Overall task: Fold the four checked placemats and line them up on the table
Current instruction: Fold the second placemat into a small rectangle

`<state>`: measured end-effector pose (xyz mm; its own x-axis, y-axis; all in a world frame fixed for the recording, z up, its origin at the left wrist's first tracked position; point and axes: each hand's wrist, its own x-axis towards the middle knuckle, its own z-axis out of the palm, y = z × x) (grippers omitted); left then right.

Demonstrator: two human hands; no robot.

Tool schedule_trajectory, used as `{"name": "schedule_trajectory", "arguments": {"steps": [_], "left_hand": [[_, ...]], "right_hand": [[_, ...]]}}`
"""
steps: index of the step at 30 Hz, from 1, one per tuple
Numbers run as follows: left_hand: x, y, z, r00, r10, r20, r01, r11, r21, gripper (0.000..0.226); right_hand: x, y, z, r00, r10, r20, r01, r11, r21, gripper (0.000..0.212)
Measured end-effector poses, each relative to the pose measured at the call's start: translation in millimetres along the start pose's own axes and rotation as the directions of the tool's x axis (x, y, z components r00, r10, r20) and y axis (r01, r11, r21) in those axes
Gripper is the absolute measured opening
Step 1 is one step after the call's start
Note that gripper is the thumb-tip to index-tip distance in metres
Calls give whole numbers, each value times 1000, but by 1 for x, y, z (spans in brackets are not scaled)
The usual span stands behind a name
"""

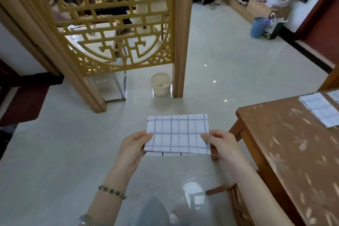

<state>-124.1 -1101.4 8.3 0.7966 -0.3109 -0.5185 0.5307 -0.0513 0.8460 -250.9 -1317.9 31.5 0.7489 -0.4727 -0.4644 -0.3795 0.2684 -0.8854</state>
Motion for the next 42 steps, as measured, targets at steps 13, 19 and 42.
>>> {"name": "schedule_trajectory", "arguments": {"steps": [13, 19, 42], "left_hand": [[236, 138, 126, 912, -51, 406, -60, 965, 255, 13], [331, 200, 202, 791, -118, 601, -168, 902, 398, 14], [383, 110, 583, 423, -453, 785, -391, 690, 609, 10]], "right_hand": [[172, -79, -22, 909, 84, -409, 28, 965, 260, 15], [239, -117, -38, 793, 140, -593, 98, 931, 351, 12], [270, -90, -281, 268, 418, -868, 220, 851, 477, 15]]}}
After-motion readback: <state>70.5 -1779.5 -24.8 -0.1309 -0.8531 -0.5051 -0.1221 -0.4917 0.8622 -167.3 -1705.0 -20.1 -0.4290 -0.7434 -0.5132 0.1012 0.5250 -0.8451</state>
